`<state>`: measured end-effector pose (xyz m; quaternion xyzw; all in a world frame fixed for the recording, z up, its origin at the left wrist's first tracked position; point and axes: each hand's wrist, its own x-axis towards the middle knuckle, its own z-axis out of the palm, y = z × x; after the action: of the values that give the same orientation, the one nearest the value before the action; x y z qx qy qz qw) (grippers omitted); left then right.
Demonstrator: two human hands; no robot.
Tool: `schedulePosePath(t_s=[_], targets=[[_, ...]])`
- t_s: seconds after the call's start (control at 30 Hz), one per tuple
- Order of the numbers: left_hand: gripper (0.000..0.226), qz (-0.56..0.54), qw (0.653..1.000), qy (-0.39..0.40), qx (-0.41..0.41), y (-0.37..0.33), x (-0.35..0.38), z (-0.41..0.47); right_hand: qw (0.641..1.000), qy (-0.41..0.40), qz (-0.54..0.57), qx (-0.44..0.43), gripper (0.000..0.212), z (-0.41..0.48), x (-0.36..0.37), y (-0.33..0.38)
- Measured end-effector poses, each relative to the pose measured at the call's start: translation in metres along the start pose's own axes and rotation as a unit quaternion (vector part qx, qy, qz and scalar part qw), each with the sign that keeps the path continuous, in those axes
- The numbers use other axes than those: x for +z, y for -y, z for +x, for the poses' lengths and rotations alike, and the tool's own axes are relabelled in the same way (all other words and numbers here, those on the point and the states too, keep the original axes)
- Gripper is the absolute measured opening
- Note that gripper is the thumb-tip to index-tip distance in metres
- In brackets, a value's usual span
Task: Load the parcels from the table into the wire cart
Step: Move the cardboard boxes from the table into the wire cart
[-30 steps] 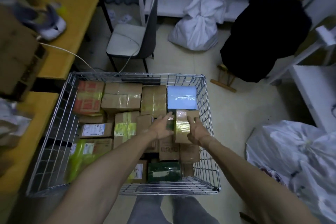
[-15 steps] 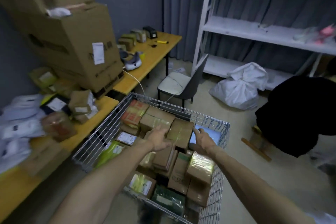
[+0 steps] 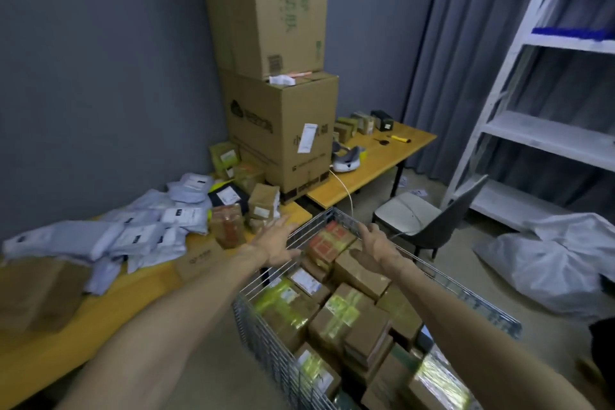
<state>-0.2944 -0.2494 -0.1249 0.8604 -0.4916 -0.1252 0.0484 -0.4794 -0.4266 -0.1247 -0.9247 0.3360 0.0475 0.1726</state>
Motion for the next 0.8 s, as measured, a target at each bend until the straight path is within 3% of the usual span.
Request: schedulePosePath(t_s=[0.3, 0.47, 0.8], targets=[[0.077, -0.019, 0.997, -0.05, -0.063, 0.134, -0.055, -0.049, 0.999, -0.022, 0.008, -0.036, 0.075, 0.039, -0.01, 0.142], [0.072, -0.026, 0.993, -0.095, -0.06, 0.18, -0.082, -0.056, 0.996, -0.054, 0.022, -0.07, 0.07, 0.057, -0.018, 0.212], [0.073, -0.021, 0.994, -0.089, -0.064, 0.234, -0.084, -0.042, 0.994, -0.066, -0.001, -0.082, 0.072, 0.093, -0.01, 0.254]])
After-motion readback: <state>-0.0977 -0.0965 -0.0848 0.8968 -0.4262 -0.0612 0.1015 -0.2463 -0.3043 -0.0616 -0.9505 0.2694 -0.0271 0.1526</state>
